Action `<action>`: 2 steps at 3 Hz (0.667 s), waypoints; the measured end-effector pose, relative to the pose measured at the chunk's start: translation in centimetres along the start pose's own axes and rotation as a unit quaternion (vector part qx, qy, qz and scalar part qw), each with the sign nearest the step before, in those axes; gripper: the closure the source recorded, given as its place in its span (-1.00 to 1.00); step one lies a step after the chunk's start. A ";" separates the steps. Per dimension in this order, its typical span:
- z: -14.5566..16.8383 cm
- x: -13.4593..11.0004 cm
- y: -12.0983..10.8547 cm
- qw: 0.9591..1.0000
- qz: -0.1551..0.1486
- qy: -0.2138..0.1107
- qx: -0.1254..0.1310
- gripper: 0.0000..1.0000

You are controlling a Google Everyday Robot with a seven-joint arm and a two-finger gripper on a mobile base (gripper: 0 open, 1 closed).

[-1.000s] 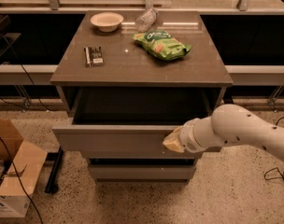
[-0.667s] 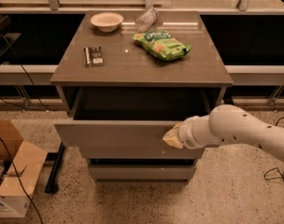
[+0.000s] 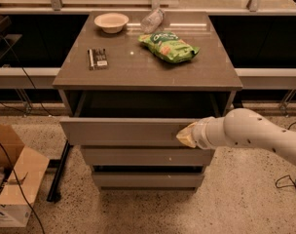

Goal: Close top drawer

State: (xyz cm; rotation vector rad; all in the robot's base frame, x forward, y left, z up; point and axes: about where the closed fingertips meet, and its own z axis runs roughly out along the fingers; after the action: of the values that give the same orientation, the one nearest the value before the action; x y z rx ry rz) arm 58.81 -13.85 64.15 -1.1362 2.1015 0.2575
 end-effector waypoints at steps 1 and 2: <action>0.1 0.0 -1.2 1.000 0.009 -0.007 0.014 -0.19; 0.2 0.0 -1.0 1.000 0.008 -0.006 0.012 -0.65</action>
Offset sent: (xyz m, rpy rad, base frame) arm 0.0080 -0.0059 0.0008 0.0084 -0.0141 -0.0259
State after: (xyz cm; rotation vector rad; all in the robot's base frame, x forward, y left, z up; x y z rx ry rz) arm 59.69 -14.34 64.16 -1.1011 2.0985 0.2464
